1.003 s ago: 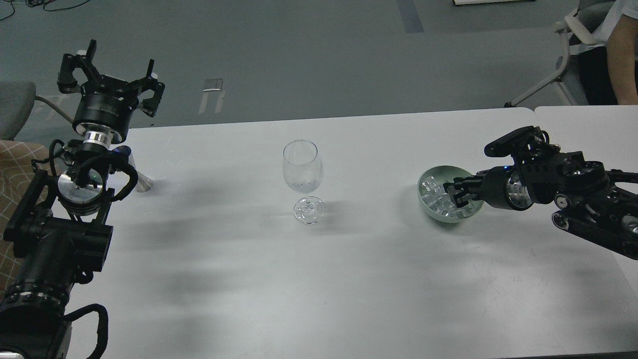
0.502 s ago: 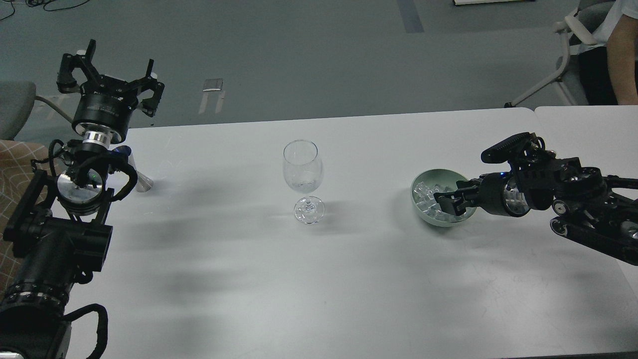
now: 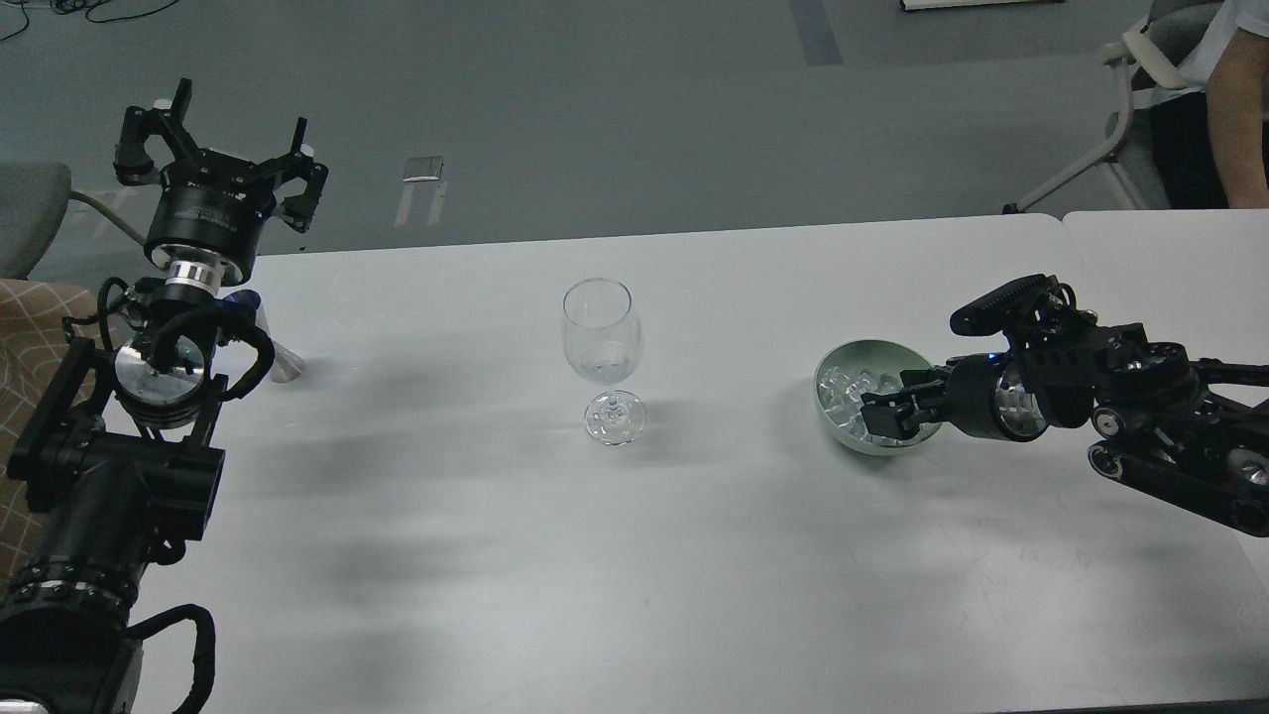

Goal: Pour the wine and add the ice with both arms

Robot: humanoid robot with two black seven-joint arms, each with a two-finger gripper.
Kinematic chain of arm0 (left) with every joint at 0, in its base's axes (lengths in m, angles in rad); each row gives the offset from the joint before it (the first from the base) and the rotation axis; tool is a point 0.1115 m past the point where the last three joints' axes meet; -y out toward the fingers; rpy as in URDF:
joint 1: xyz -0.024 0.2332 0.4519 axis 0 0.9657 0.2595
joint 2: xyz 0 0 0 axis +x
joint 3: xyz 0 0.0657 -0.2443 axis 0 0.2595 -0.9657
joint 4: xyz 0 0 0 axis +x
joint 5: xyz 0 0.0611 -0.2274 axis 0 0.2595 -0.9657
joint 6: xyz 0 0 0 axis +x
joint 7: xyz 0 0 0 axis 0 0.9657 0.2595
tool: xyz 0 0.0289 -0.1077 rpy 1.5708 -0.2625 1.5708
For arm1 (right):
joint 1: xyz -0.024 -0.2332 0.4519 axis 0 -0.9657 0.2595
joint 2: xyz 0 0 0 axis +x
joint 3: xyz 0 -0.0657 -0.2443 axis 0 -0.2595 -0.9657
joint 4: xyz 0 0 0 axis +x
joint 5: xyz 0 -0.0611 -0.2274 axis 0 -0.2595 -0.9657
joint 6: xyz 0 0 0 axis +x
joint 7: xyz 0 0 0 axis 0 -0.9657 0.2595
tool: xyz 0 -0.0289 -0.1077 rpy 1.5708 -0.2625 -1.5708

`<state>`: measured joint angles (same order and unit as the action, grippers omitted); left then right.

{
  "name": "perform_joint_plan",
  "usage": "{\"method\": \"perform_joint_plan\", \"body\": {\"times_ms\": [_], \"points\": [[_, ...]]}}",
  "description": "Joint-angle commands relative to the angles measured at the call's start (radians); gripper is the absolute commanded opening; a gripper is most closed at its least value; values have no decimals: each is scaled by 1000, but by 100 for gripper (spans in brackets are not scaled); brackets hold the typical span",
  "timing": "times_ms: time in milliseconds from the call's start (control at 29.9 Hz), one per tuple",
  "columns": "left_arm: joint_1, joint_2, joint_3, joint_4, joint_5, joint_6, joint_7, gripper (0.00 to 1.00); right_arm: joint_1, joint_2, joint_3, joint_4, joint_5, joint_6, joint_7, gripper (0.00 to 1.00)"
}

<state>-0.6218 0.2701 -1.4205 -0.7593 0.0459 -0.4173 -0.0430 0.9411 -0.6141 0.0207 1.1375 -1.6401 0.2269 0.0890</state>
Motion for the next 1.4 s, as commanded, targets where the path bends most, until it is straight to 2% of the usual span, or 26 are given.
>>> {"method": "perform_joint_plan", "body": {"times_ms": [0,234,669,1204,1371], "points": [[1,0,0,0,0,0,0,98,-1,-1,-4,-1,-3,3,0,47],[2,1,0,0,0,-2,0,98,-4,-3,-10,1,-3,5,0,37],[2,-2,-1,0,0,2,0,98,57,-6,-4,-1,-1,5,0,36],[5,1,-8,0,0,-3,0,98,4,11,-12,-5,-4,5,0,36],[5,-2,-8,2,-1,-3,0,98,11,11,-12,-5,-4,5,0,27]]}}
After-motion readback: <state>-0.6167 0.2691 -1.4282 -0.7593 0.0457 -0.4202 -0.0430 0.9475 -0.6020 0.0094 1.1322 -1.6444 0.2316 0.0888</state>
